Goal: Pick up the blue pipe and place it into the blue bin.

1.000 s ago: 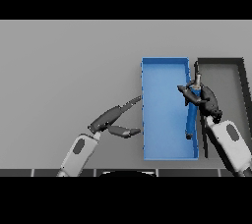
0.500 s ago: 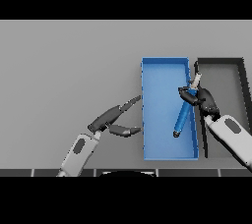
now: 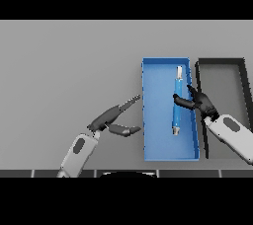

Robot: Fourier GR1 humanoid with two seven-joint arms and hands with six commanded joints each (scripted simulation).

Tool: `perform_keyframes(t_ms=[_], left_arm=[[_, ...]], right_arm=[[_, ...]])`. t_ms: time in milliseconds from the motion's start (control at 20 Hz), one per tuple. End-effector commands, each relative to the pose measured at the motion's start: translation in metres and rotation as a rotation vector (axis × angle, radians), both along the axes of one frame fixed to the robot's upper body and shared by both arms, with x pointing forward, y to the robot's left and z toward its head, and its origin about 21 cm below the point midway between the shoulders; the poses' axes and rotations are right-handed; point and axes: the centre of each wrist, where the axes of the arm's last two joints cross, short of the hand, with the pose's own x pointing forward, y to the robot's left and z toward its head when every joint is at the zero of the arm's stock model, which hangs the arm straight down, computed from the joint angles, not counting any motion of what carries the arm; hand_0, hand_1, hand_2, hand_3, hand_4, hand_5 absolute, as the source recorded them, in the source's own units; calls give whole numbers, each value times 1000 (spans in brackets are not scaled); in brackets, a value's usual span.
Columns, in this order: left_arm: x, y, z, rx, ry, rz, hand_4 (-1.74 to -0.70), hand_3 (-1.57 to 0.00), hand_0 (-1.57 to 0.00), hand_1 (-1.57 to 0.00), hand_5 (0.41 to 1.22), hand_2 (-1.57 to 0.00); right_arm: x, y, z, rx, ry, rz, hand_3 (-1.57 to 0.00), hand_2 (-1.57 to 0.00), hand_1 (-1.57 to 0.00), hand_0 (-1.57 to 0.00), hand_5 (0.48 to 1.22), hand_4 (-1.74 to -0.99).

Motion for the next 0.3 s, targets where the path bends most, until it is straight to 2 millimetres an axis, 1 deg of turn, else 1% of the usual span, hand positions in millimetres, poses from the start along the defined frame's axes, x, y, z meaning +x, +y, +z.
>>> perform_keyframes(t_ms=[0,100,200,250], left_arm=[[0,-4,0,3,7,-4,-931,1,1,1,495,1],[1,-1,-3,6,8,-3,-930,1,1,1,496,1],[-6,5,-4,-6,-6,-9,-930,1,1,1,496,1],[-9,6,-4,-10,-2,-14,-930,1,1,1,495,1]], right_arm=[[-3,3,-2,3,7,10,-6,-21,-22,-23,718,-1095],[1,5,0,-11,-1,36,-4,-17,-17,-19,713,-1084],[-1,5,0,-9,-4,48,-4,-17,-17,-19,711,-1084],[1,3,0,-6,-5,43,-4,-17,-17,-19,714,-1084]])
